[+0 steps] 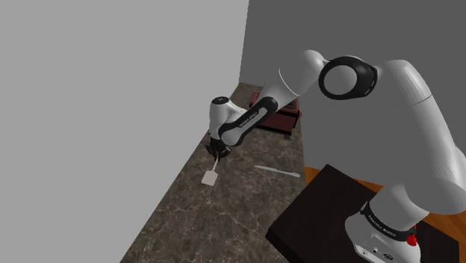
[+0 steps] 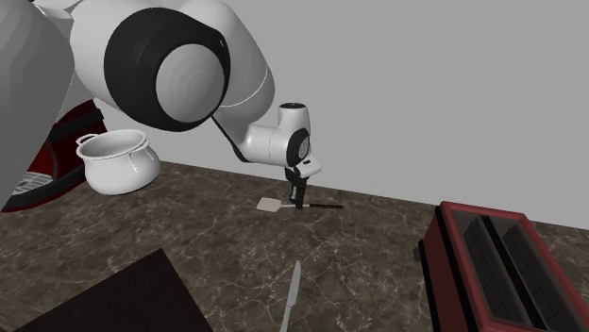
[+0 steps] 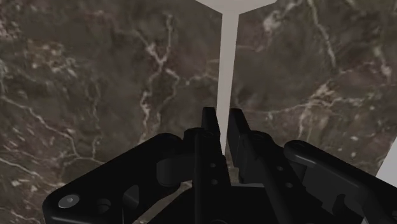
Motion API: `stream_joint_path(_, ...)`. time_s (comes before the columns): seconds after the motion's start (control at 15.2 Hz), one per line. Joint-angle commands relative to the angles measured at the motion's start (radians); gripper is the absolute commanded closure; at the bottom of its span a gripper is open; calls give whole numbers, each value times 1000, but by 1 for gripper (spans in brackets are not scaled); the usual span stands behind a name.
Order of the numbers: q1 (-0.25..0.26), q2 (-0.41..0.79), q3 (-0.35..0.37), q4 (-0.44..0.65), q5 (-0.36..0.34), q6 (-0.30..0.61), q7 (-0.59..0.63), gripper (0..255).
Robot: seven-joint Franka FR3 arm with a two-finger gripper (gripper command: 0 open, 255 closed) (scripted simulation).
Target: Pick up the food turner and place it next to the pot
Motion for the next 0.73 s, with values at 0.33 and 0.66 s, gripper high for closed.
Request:
stream_joint_path(0.33,-14,-78,19,-29,17,-49,-13,255)
stream_joint_path(0.66,-24,-130,33,-42,32,-88,-24,255)
